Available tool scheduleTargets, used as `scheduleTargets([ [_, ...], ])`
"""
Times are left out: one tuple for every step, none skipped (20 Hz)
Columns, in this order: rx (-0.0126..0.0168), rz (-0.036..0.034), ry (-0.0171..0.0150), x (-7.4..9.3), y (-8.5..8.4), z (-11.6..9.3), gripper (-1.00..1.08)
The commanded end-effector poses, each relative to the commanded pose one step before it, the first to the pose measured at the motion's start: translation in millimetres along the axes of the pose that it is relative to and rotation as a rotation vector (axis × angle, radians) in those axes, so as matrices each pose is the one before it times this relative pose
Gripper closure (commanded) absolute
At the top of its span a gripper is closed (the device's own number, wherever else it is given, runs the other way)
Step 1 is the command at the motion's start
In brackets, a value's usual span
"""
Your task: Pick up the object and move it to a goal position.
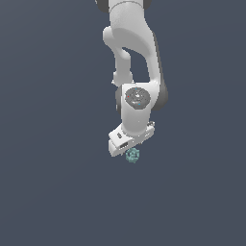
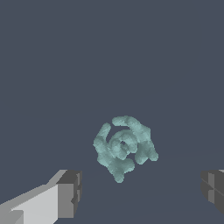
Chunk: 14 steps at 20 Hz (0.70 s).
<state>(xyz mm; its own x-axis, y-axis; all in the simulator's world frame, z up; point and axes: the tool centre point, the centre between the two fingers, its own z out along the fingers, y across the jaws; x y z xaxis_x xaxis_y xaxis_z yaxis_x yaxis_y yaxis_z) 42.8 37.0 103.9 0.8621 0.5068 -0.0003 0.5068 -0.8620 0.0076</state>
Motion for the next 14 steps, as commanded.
scheduleTargets([
  [0.00298, -0.04201, 0.00039, 3.81, -2.45, 5.59, -0.92],
  [0.00104, -0.01227, 0.00002, 1.11, -0.76, 1.75, -0.92],
  [0.00091, -0.01061, 0.00004, 0.96, -0.64, 1.52, -0.92],
  [0.00078, -0.009, 0.00005, 0.82, -0.55, 1.29, -0.92],
  [0.00064, -0.00731, 0.00005, 0.66, -0.42, 1.05, -0.92],
  [0.00051, -0.00571, 0.00005, 0.53, -0.34, 0.82, -0.92],
  [0.00036, -0.00407, 0.00004, 0.37, -0.24, 0.59, -0.92],
  [0.00022, -0.00248, 0.00002, 0.24, -0.16, 0.35, -0.92],
  [0.00006, -0.00069, 0.00001, 0.03, 0.02, 0.11, -0.92],
  [-0.00006, 0.00491, -0.0005, -0.5, 0.02, -0.4, -0.92],
  [0.0, 0.0, 0.0, -0.02, 0.02, 0.42, -0.92],
  [0.0, 0.0, 0.0, -0.05, 0.06, 1.26, -0.92],
  [0.0, 0.0, 0.0, -0.09, 0.09, 2.1, -0.92],
  [0.00001, -0.00069, 0.00006, 0.1, -0.26, 2.9, -0.92],
])
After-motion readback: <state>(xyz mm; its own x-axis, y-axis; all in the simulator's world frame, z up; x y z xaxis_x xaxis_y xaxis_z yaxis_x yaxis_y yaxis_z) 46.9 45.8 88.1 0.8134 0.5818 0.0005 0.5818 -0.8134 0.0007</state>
